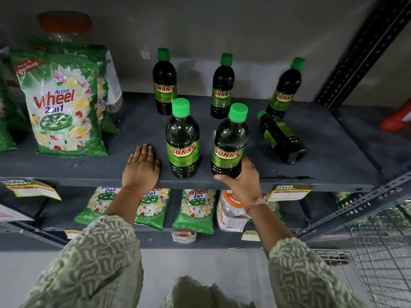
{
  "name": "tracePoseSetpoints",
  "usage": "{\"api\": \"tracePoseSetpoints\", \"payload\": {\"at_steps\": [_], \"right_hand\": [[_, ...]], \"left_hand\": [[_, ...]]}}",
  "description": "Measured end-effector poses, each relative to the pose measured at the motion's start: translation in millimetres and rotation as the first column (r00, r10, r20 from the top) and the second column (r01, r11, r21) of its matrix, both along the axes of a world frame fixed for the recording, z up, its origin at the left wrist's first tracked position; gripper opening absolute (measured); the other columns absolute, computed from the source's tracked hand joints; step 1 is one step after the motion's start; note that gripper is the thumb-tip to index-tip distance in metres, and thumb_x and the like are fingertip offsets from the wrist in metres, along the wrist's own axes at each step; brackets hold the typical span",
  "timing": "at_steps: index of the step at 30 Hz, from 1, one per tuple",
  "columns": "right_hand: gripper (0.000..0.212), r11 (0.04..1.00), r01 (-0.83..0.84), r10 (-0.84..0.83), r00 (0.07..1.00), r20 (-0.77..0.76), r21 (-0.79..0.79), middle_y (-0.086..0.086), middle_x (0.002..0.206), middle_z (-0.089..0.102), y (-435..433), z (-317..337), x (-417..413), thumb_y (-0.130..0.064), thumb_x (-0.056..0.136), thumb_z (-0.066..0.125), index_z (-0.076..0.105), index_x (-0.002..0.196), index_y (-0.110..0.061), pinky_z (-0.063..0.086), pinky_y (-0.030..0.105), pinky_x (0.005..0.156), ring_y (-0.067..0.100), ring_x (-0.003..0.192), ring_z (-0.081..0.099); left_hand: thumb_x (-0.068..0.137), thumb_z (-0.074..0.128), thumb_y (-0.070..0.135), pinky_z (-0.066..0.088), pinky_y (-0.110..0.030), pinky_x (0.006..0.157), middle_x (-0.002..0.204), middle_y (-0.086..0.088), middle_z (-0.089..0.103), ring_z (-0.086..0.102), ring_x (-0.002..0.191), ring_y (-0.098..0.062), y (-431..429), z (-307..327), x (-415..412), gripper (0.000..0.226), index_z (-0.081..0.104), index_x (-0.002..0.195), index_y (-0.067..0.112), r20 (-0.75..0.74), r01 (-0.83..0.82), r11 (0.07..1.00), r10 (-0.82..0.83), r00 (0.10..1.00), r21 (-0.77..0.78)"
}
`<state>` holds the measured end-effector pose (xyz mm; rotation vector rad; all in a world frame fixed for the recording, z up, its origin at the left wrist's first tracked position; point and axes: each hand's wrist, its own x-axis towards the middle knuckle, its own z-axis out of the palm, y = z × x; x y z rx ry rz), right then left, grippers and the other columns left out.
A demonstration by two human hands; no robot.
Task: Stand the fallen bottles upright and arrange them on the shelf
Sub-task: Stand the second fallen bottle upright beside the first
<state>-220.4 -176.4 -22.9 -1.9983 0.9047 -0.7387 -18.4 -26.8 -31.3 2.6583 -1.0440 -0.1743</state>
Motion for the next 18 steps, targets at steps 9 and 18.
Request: {"api": "tracePoseSetpoints", "payload": {"at_steps": [9,18], "right_hand": [[0.084,0.990,0.141,-0.136,0.976,0.169,-0.021,0.013,0.153,0.016,-15,16,-13,-0.053,0.080,0.051,0.015,0.144,-0.012,0.015,0.029,0.114,0.016,0.139,0.015],[0.096,0.955,0.254,-0.283,0.620,-0.732,-0.154,0.016,0.135,0.049,-142,59,-12,-0.057,0.061,0.073,0.032,0.135,-0.010,0.034,0.043,0.101,0.035,0.125,0.044]], "left_hand": [[0.097,0.026,0.028,0.009,-0.039,0.119,0.157,-0.008,0.016,0.010,0.146,-0.026,2,-1,-6,0.052,0.018,0.144,0.008,0.014,-0.007,1.000,0.007,1.000,-0.011],[0.097,0.029,0.027,0.010,-0.040,0.118,0.157,-0.005,0.018,0.011,0.145,-0.026,2,-2,-11,0.050,0.021,0.144,0.012,0.014,-0.018,0.999,0.018,1.000,-0.040]]}}
